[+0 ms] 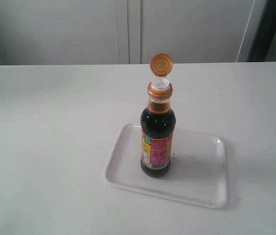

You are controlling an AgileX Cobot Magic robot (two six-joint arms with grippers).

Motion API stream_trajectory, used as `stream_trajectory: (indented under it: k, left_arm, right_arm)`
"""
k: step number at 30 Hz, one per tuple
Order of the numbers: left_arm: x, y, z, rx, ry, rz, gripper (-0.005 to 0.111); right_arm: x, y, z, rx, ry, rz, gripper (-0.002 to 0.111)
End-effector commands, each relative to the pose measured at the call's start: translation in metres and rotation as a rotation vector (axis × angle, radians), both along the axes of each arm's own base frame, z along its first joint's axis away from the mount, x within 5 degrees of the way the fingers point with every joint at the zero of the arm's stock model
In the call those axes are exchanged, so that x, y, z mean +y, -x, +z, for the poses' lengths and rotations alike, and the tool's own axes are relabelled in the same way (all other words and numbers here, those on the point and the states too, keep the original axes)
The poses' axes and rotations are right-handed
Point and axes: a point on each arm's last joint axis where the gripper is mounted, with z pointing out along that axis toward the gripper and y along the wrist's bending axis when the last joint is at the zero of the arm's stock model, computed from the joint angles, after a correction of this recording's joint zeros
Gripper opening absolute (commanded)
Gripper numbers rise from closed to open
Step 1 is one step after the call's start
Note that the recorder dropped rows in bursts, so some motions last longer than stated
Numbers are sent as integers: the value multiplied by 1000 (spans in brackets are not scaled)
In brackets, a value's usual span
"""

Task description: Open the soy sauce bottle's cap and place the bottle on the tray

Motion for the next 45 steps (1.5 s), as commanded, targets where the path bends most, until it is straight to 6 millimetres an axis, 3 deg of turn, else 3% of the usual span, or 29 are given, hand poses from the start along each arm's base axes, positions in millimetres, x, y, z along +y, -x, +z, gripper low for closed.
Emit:
stream_trajectory:
  k: [1, 32, 45]
  left_arm:
    - [0, 1, -3, 17, 10, 6, 0]
    - [0, 1, -3, 19, -1, 1, 0]
    - [0, 1, -3, 19, -2, 1, 0]
  right_arm:
    - [-1, 1, -1, 0, -7, -8, 0]
    - [-1, 1, -3, 20, -16, -8, 0]
    - [-4, 31, -19, 78, -10, -8, 0]
